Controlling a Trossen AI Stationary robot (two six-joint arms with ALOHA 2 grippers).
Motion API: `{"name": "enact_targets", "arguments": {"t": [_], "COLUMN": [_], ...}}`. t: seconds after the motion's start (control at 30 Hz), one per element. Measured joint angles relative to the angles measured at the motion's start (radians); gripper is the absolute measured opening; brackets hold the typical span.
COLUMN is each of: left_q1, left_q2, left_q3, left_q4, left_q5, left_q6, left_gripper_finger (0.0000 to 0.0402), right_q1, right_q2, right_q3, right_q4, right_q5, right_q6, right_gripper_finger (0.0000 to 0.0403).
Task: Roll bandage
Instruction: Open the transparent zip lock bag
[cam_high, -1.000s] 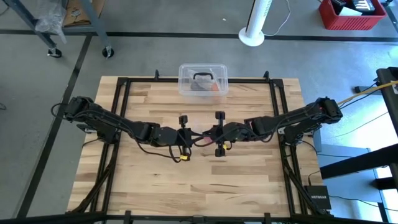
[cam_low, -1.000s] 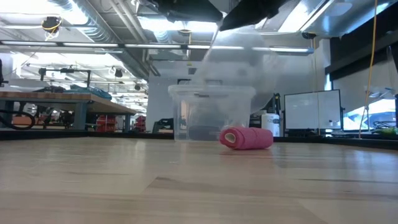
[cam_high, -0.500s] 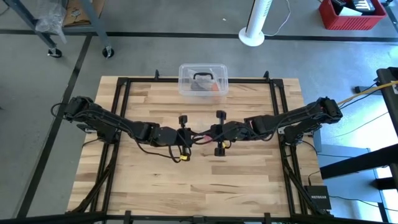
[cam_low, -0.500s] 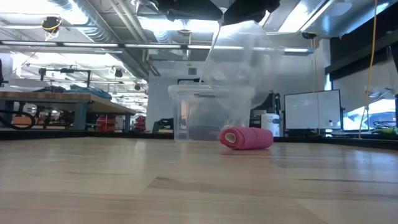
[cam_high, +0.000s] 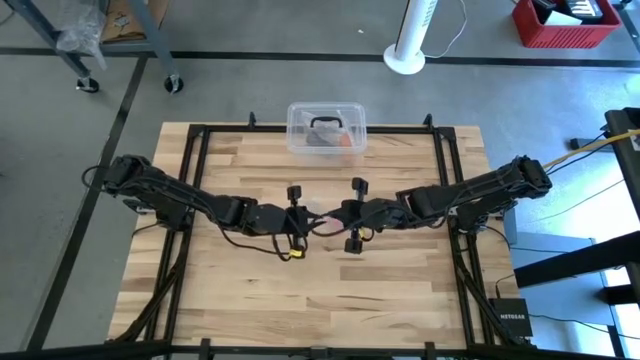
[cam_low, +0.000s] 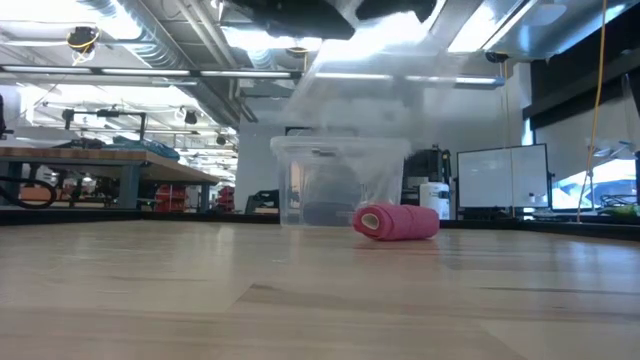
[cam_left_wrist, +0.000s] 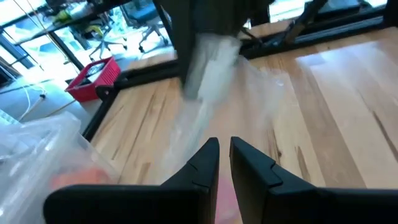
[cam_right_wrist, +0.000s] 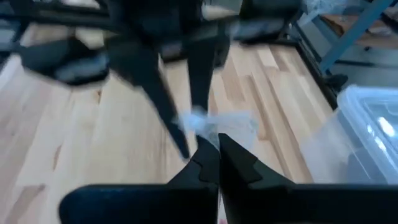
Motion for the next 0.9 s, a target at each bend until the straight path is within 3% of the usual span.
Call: {"name": "enact_targets", "arguments": {"t": [0.33, 0.67, 0.8, 0.9], "left_q1": [-0.042, -0.046, -0.032, -0.012], "left_q2": [-0.054, -0.059, -0.050, -0.028], "left_q3": [0.001, 0.001, 0.002, 0.002], "left_q4": [0.000, 0.016, 0.082, 0.089], "left_q5": [-0.036, -0.167, -0.157, -0.092], "left_q6": [0.029, 0.003, -0.025, -0.056], "left_gripper_finger": [0.0039, 0.0149, 0.0168, 0.0170], "right_q1": [-0.004, -0.004, -0.004, -0.004], "right_q2": [0.001, 0.001, 0.002, 0.002], "right_q3": [-0.002, -0.003, -0.003, -0.003], "right_q4": [-0.057, -0.056, -0.039, -0.016], "right_q5": [0.004, 0.004, 0.004, 0.004], "right_q6": [0.016, 0.015, 0.012, 0.012], "right_gripper_finger": [0.0001, 0.0001, 0.0001, 0.0001]}}
